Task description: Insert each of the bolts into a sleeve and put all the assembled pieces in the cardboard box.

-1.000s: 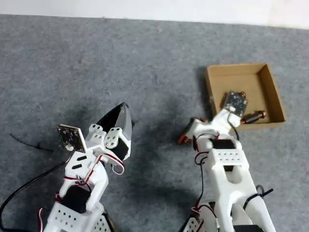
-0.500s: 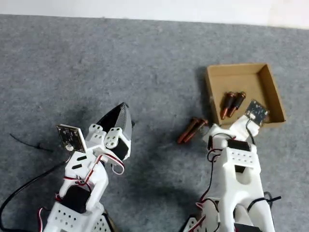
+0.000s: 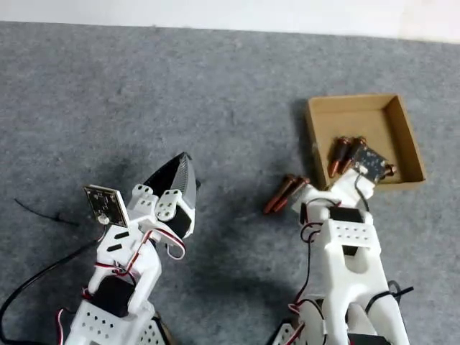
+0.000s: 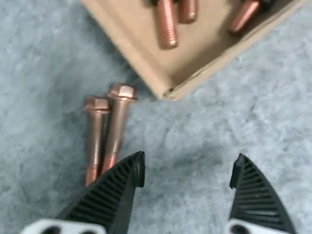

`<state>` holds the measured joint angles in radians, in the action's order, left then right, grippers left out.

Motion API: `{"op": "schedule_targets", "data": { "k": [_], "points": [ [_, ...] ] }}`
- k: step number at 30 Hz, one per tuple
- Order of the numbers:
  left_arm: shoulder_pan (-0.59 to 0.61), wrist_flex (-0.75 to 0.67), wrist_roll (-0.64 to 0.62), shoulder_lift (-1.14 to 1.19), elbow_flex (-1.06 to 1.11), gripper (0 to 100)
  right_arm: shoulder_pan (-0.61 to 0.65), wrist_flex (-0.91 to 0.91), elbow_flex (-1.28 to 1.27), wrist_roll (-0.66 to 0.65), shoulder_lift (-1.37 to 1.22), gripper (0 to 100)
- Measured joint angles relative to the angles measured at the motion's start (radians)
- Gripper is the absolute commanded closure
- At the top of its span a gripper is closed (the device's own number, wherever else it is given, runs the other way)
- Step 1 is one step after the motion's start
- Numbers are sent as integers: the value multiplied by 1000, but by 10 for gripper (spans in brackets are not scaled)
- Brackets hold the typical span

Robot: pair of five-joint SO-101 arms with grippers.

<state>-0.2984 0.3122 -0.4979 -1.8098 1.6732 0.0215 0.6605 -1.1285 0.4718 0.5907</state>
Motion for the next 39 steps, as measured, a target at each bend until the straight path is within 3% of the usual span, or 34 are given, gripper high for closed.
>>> {"op": "schedule_targets", "data": {
  "k": [10,22,26,32,39],
  "points": [
    [0,0,0,0,0,993,187,0,32,0,-6,735],
    [5,0,2,0,0,993,210,-44,37,0,-9,735],
    [112,0,-5,0,0,993,210,-44,37,0,-9,735],
    [311,0,-135,0,-2,993,239,-46,37,-14,-9,735],
    [483,0,-132,0,-8,993,493,-46,155,-206,-11,735]
  ]
}}
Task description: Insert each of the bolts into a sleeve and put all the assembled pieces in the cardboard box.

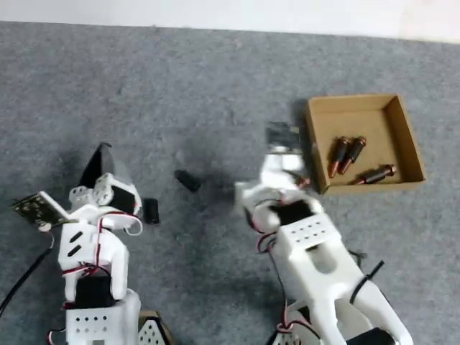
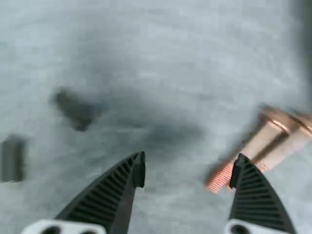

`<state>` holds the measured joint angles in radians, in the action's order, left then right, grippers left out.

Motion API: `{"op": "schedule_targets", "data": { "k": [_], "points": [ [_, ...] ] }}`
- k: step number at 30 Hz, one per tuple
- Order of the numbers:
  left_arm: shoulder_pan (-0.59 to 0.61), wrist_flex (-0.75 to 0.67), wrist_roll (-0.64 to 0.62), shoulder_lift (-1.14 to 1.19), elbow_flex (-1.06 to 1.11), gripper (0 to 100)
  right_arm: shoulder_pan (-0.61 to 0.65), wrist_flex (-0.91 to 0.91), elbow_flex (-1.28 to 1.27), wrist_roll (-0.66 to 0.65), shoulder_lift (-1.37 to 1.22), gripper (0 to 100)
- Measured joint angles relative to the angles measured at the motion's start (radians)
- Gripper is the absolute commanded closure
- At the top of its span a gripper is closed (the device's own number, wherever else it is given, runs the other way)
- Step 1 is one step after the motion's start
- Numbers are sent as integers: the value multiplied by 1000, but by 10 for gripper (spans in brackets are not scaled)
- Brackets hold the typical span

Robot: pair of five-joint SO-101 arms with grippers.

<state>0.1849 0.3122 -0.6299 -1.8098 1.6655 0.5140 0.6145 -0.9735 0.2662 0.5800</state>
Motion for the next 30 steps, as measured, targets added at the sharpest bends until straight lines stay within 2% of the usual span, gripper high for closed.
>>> {"op": "schedule_targets", "data": {
  "k": [4,9,20,30],
  "points": [
    [46,0,-2,0,0,993,101,0,112,-21,-46,735],
    [44,0,0,0,0,993,183,0,282,-120,-276,735],
    [44,0,2,0,0,993,198,0,658,-259,-833,735],
    [44,0,2,0,0,993,272,95,775,-279,-910,735]
  ]
}}
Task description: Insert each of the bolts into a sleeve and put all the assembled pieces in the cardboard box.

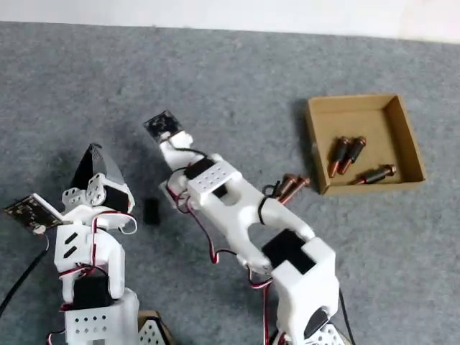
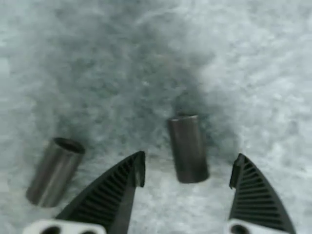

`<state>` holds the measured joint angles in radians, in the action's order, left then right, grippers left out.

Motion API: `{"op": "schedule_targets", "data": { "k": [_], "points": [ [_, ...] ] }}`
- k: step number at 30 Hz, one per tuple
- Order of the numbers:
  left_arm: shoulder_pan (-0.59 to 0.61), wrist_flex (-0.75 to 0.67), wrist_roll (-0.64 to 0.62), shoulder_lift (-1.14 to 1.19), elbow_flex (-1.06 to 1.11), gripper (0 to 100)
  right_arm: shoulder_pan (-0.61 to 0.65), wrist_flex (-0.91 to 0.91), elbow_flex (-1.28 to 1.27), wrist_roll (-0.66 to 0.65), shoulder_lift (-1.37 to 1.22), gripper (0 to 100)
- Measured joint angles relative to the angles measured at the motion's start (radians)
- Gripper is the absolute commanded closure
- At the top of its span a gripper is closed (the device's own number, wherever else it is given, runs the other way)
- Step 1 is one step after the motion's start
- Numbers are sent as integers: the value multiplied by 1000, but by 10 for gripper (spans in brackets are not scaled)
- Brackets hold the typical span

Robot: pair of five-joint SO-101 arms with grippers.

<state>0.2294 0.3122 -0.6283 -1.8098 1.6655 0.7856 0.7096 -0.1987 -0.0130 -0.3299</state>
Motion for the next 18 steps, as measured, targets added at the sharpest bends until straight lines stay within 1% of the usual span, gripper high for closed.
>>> {"op": "schedule_targets", "data": {
  "k": [5,10,18],
  "points": [
    [0,0,0,0,0,993,3,6,14,-2,-40,735],
    [0,0,-2,0,0,993,3,29,120,0,-138,735],
    [0,0,0,0,0,993,-3,212,318,0,-245,736]
  ]
}}
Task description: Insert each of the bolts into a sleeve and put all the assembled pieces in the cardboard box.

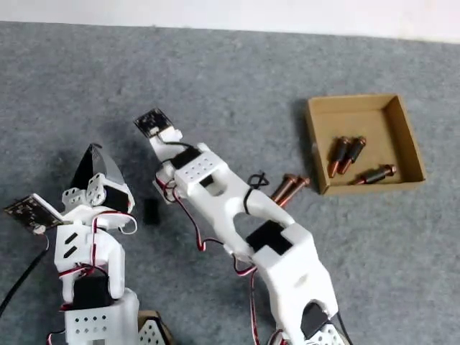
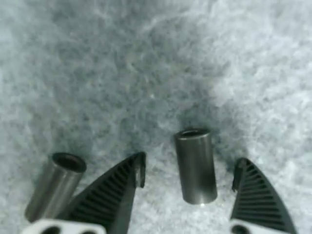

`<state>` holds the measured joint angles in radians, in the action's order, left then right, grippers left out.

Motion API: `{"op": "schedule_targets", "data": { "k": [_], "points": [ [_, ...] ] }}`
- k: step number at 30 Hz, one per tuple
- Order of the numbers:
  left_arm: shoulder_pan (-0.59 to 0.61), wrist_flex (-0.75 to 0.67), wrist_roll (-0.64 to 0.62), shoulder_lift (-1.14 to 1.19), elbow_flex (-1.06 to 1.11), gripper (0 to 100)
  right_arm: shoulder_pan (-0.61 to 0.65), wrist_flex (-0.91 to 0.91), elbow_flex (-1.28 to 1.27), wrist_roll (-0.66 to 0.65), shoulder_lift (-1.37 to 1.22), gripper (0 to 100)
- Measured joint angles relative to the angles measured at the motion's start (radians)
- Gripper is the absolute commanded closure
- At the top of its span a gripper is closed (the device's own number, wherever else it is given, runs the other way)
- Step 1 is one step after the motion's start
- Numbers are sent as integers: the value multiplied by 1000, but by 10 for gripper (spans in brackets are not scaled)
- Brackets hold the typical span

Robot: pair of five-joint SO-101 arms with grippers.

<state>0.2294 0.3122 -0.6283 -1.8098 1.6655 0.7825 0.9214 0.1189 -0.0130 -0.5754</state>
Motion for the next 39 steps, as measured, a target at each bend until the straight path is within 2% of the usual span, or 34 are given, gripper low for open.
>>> {"op": "schedule_targets", "data": {
  "k": [4,10,20,24,30,39],
  "points": [
    [0,0,0,0,0,993,0,31,31,0,-15,766],
    [0,0,0,0,0,993,-29,34,34,0,-35,996],
    [0,0,0,0,0,993,-83,34,35,-2,-32,995],
    [0,0,0,0,0,993,-91,87,26,-49,58,995],
    [0,0,0,0,0,993,-124,118,-103,-64,293,995],
    [0,0,0,0,0,993,-313,120,-345,-64,729,995]
  ]
}}
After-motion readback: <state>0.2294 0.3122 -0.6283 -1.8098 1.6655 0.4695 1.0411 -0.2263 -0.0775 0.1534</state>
